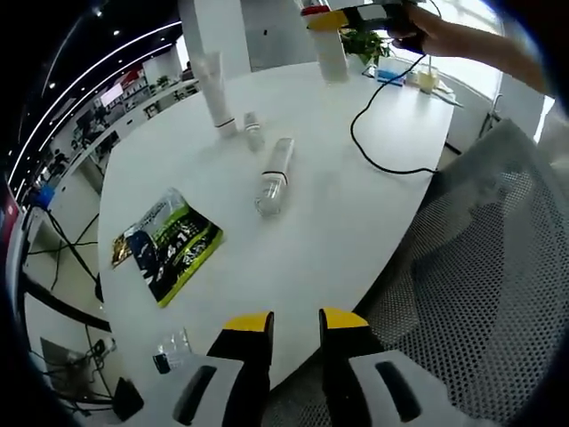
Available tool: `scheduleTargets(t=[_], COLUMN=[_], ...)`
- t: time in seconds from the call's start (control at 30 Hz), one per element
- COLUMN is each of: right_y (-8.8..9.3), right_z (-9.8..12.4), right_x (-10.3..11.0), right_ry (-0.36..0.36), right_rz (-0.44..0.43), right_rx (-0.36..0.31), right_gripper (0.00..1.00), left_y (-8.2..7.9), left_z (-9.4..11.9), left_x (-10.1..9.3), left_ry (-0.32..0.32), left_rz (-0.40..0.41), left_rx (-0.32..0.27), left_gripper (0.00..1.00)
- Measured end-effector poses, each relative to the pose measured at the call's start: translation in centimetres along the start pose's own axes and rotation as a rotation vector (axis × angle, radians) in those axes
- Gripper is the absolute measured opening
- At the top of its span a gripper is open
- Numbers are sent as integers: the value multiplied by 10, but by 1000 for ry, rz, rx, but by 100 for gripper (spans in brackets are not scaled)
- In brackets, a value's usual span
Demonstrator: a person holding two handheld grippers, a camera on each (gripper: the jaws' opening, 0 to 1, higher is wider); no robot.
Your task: Arrange the skincare products in the storage area until every visible bottle or jar stands upright without overlapping.
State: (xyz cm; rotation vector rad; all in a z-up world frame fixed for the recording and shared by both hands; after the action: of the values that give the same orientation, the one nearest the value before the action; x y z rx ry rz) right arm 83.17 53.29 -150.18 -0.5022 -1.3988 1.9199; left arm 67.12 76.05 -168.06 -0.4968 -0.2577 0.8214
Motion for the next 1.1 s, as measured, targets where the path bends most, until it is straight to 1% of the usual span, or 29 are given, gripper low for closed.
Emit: scheduleTargets(t=[0.03, 0.07, 0.1, 0.17, 0.2, 0.27, 0.3, 0.37, 0.47, 0.53, 0.57, 0.6, 0.63, 0.73, 0.8, 0.87, 0.9, 0.93, 0.97, 1.07, 1.1], right_y=[-3, -7, -11, -17, -18, -20, -21, -21, -20, -19, -19, -19, -19, -20, -20, -20, -20, -19, -19, -19, -20], right_z=[2, 6, 9, 17, 19, 26, 27, 34, 42, 45, 48, 49, 51, 56, 58, 59, 60, 62, 63, 68, 69], right_x=[4, 8, 12, 19, 21, 27, 29, 38, 48, 51, 54, 56, 57, 61, 64, 67, 70, 74, 76, 84, 86], right_ry=[-7, -8, -15, -19, -20, -28, -29, -53, -69, -78, -87, -92, -98, -114, -128, -138, -146, -156, -162, -182, -186], right_rz=[-13, -44, -49, -66, -72, -110, -118, -135, -144, -148, -149, -151, -151, -146, -140, -139, -135, -131, -127, -123, -122], right_rx=[-14, -37, -58, -100, -110, -134, -139, -163, -171, -177, -182, -185, -189, -197, -197, -195, -196, -196, -196, -200, -201], right_gripper=[25, 25, 25, 25, 25, 25, 25, 25, 25, 25, 25, 25, 25, 25, 25, 26, 26, 26, 26, 26, 26], left_y=[-6, -9, -12, -12, -12, -16, -17, -19, -23, -28, -32, -38, -40, -45, -57, -64, -72, -77, -85, -101, -112], left_z=[2, 4, 5, 5, 5, 6, 7, 8, 10, 14, 15, 18, 20, 25, 31, 34, 38, 40, 43, 52, 57], left_x=[1, 0, -1, -1, -1, -2, -3, -2, -2, -3, -4, -5, -9, -16, -24, -30, -40, -45, -53, -65, -69], left_ry=[-9, -7, -3, -5, -7, -2, 1, 7, 14, 33, 25, 15, 25, 60, 104, 138, 200, 226, 270, 353, 381], left_rz=[1, 5, 0, 3, 1, -2, -1, 11, 30, 47, 15, -53, -68, -58, -20, 15, 61, 85, 108, 166, 177], left_rx=[-34, -51, -70, -63, -67, -82, -87, -100, -126, -151, -172, -200, -207, -211, -264, -290, -316, -333, -365, -415, -455], left_gripper=[20, 20, 20, 21, 21, 21, 22, 22, 24, 24, 24, 24, 25, 30, 35, 43, 47, 50, 52, 55, 56])
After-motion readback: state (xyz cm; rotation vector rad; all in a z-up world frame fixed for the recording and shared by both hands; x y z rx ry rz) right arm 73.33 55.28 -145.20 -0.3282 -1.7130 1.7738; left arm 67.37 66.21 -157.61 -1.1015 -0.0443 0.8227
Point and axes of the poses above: the point that each gripper's makers call its tool centre point, and the gripper's own axes: z roughly backward along the fingers, x roughly to its left, y roughly out of its underside, the point moved 2 cm from there along z, roughly backward along the fingers, and after that the axes turned 2 degrees about x, right-handed, at the moved point
